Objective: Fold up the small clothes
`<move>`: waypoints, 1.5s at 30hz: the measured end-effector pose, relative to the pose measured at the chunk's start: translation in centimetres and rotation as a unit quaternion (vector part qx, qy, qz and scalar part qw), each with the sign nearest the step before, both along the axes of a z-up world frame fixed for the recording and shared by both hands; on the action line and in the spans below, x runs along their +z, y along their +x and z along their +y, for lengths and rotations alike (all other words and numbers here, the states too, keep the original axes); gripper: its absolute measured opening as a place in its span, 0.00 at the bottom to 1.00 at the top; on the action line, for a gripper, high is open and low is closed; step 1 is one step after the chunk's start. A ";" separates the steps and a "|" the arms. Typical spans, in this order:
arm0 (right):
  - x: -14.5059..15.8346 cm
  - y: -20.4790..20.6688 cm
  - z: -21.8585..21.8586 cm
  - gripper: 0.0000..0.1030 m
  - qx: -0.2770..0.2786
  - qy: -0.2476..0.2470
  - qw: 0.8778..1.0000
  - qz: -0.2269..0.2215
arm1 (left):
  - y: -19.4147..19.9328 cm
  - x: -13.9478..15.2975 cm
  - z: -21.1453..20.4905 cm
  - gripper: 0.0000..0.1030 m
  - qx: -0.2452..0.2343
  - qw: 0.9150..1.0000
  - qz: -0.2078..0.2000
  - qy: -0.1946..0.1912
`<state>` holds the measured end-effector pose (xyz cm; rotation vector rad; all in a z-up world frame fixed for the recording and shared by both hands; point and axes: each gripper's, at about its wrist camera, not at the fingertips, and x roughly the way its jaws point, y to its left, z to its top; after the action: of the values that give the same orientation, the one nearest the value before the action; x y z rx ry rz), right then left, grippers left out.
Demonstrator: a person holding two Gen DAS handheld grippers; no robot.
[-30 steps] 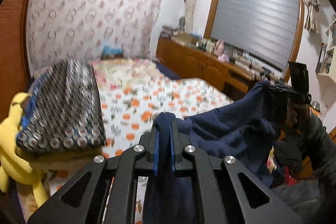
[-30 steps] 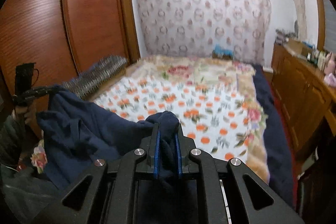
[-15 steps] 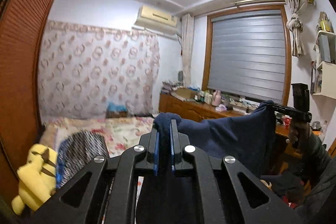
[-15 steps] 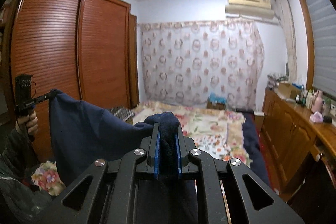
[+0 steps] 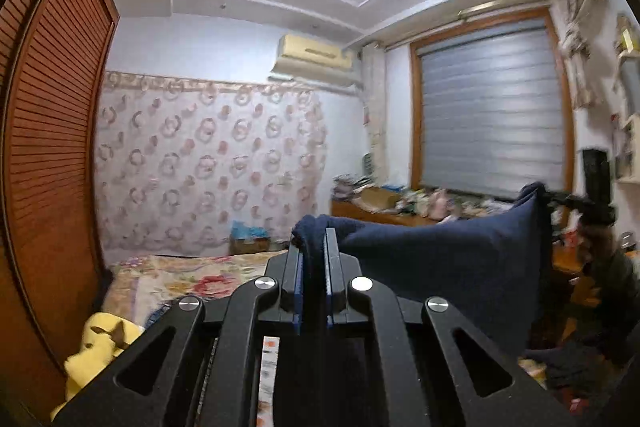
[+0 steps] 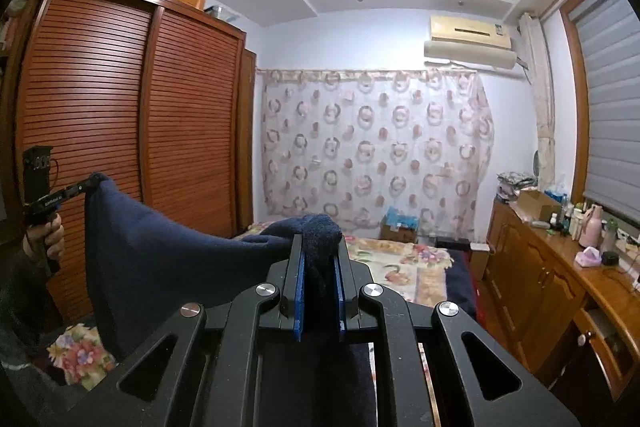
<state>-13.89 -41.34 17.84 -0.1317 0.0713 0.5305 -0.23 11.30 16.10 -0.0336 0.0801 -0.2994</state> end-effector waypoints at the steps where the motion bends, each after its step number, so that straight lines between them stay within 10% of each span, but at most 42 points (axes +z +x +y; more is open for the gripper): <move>1: 0.0 1.6 0.6 0.11 -0.006 -0.005 1.000 0.005 | 1.5 -0.2 0.0 0.08 0.008 1.000 0.008 0.006; 10: -6.7 21.7 7.7 0.22 -0.084 -0.069 0.983 0.149 | 20.1 -9.3 1.3 0.19 0.064 0.985 0.151 0.052; 14: -12.4 28.6 8.3 0.33 -0.142 -0.073 0.962 0.224 | 22.5 -12.9 2.2 0.45 0.073 0.976 0.202 0.043; 19: -15.5 28.4 8.2 0.56 -0.132 -0.066 0.960 0.236 | 19.9 -14.3 0.7 0.78 0.043 0.975 0.214 0.050; 38: -21.0 25.1 1.9 0.57 -0.105 -0.075 0.934 0.334 | 12.5 -22.0 -3.5 0.78 0.034 0.956 0.289 0.042; 45: -20.7 25.4 2.0 0.38 -0.098 -0.086 0.933 0.335 | 12.3 -24.7 -4.5 0.78 0.030 0.944 0.326 0.051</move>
<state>11.56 -39.38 -2.86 -0.1074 0.7924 0.3491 12.09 6.82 -8.60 -0.0313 0.7526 -0.2134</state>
